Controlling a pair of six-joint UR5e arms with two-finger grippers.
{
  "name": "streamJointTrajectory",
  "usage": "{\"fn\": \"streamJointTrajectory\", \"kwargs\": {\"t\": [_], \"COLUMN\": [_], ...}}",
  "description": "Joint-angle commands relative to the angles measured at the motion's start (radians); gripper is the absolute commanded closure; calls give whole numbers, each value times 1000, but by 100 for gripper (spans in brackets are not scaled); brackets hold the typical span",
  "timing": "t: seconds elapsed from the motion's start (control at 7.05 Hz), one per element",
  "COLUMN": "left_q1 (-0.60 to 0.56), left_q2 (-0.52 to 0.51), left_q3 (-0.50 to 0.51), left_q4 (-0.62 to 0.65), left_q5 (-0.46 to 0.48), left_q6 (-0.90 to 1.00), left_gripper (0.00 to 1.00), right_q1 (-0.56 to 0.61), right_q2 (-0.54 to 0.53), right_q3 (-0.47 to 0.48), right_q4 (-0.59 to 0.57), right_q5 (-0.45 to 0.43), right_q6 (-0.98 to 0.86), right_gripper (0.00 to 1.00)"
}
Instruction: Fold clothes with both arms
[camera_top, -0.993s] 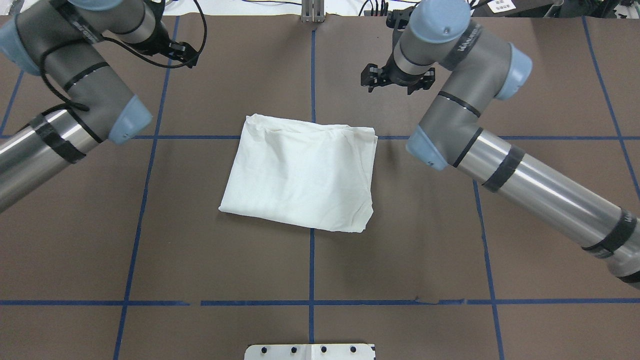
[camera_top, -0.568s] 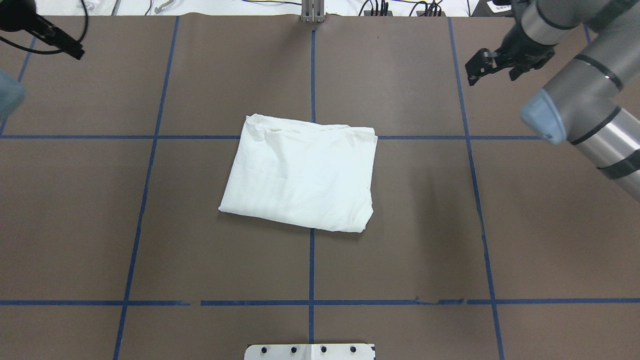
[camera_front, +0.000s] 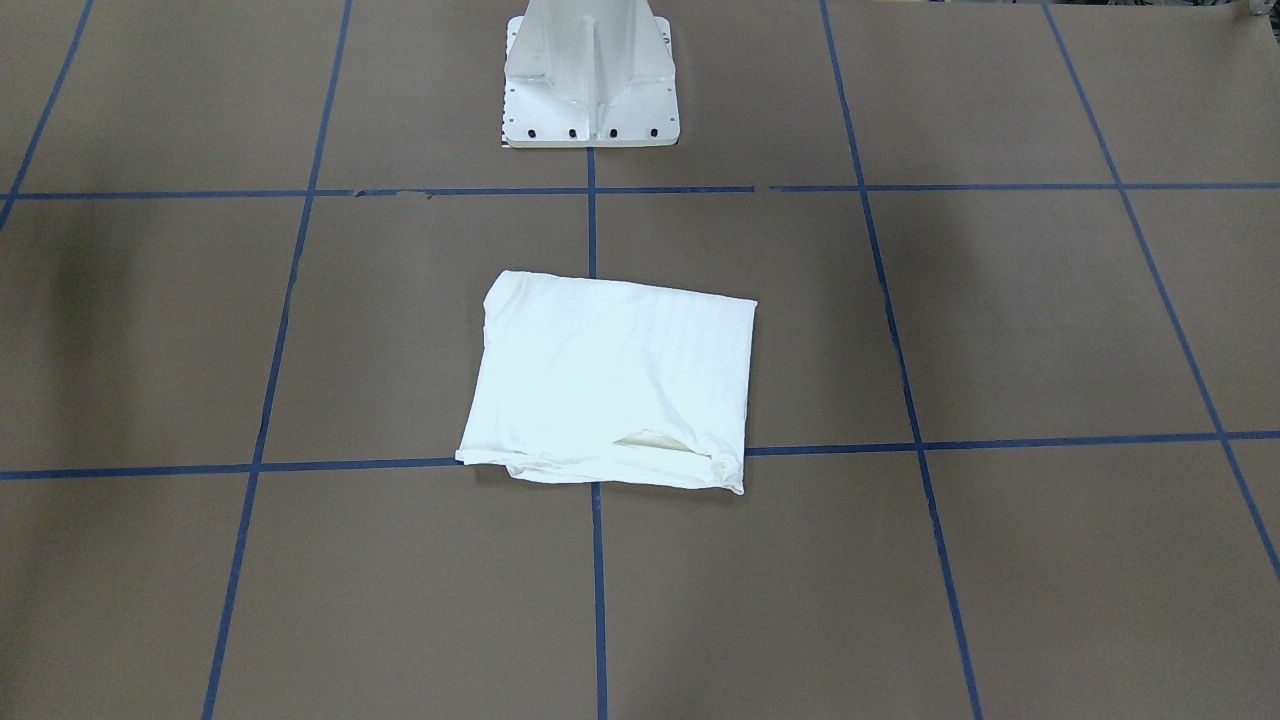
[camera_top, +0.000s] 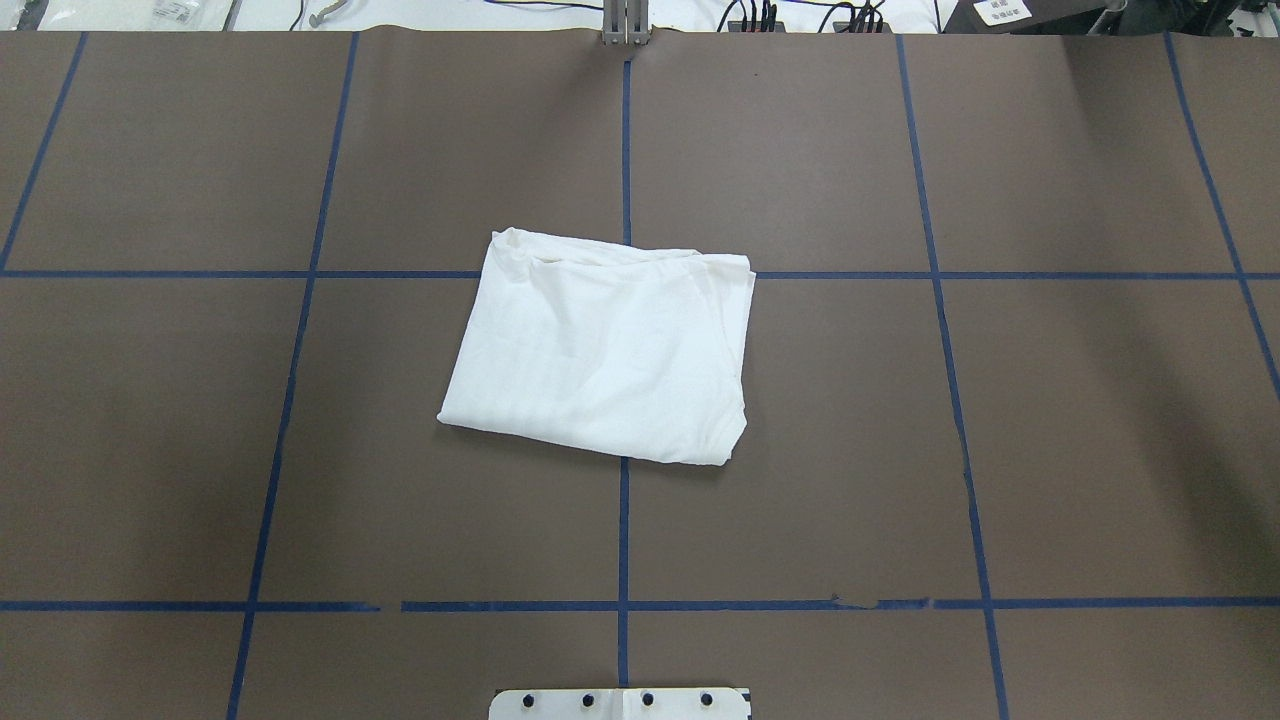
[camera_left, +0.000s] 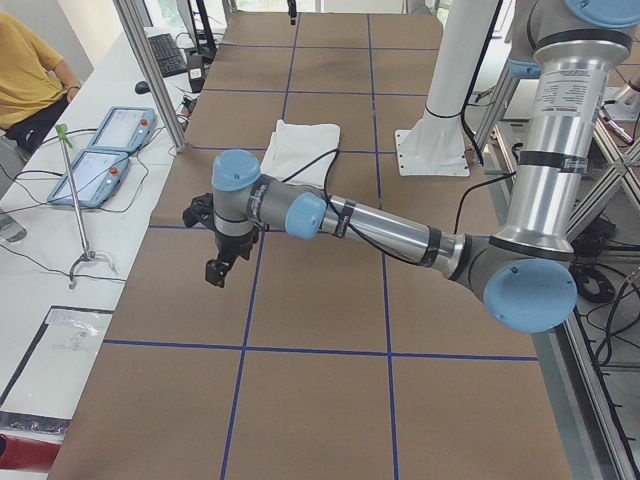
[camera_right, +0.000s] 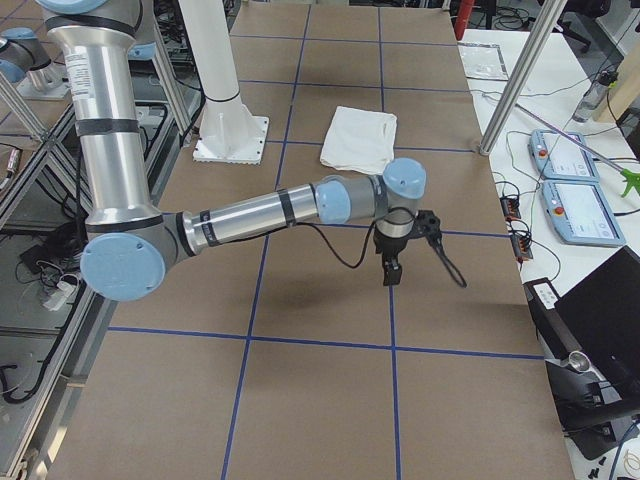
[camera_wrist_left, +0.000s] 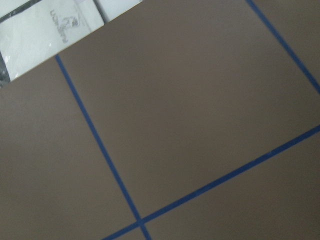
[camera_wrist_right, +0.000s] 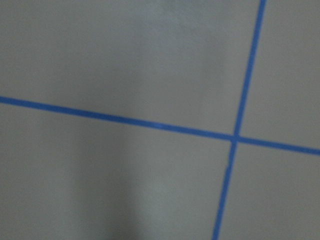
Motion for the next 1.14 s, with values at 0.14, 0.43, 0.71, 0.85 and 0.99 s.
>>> {"fn": "streamJointTrajectory", "kwargs": {"t": [0.14, 0.43, 0.71, 0.85, 0.99], "left_q1": [-66, -66, -66, -66, -66], "left_q2": [102, 103, 132, 141, 142], "left_q3": [5, 17, -1, -3, -1], "left_q4": [-13, 26, 24, 24, 24], "left_q5": [-21, -61, -106, -109, -106], "left_q6": [0, -2, -2, -1, -1], "left_gripper": [0, 0, 0, 0, 0], "right_q1": [114, 112, 112, 112, 112], "right_q2": [-226, -218, -217, -217, -217], "right_q3": [10, 21, 21, 19, 19], "right_q4": [99, 96, 105, 105, 105], "right_q5": [-32, -17, 14, 15, 14], "right_q6": [-95, -78, -80, -81, -81], "right_gripper": [0, 0, 0, 0, 0]}}
